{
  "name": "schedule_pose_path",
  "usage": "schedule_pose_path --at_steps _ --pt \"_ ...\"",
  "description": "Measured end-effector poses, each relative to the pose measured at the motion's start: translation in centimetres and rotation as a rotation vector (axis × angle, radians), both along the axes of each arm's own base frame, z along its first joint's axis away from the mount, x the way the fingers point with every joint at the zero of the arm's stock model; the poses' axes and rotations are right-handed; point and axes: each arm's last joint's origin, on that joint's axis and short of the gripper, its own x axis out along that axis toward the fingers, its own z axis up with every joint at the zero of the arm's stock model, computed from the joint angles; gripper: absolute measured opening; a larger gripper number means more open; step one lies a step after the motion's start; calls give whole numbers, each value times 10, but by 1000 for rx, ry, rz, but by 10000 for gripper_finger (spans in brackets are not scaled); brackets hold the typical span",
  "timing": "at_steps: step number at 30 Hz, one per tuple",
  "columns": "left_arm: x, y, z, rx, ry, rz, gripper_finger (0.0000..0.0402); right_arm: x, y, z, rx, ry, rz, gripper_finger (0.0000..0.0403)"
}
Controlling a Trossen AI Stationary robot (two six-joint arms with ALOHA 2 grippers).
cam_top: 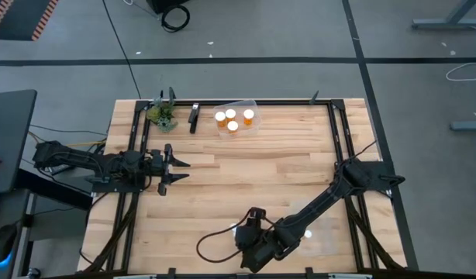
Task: Pick and place medicine bottles into bin by pill shape (circle, oval)
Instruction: Put the small transparent pill bottle into the bottom transparent bin
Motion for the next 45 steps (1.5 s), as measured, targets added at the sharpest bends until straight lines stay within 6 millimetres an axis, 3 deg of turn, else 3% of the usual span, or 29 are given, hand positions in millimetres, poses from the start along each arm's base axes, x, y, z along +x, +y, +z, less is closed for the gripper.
schedule_pose_path --at_steps 45 --pt "0 0 0 -1 0 0 172 -9 -3 -4 -107 50 -21 218"
